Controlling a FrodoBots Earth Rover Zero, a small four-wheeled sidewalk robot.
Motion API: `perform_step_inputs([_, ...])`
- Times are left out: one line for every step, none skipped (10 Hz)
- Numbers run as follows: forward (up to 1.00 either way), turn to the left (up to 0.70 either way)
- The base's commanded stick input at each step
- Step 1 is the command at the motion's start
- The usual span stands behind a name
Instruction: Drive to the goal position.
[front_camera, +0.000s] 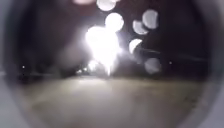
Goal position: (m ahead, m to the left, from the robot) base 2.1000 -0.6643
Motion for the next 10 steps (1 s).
perform_step_inputs([1.00,0.00])
perform_step_inputs([1.00,0.00])
perform_step_inputs([1.00,0.00])
perform_step_inputs([1.00,0.06])
perform_step_inputs([1.00,0.17])
perform_step_inputs([1.00,0.29])
perform_step_inputs([1.00,0.40])
perform_step_inputs([1.00,0.40])
perform_step_inputs([1.00,0.40])
perform_step_inputs([1.00,0.40])
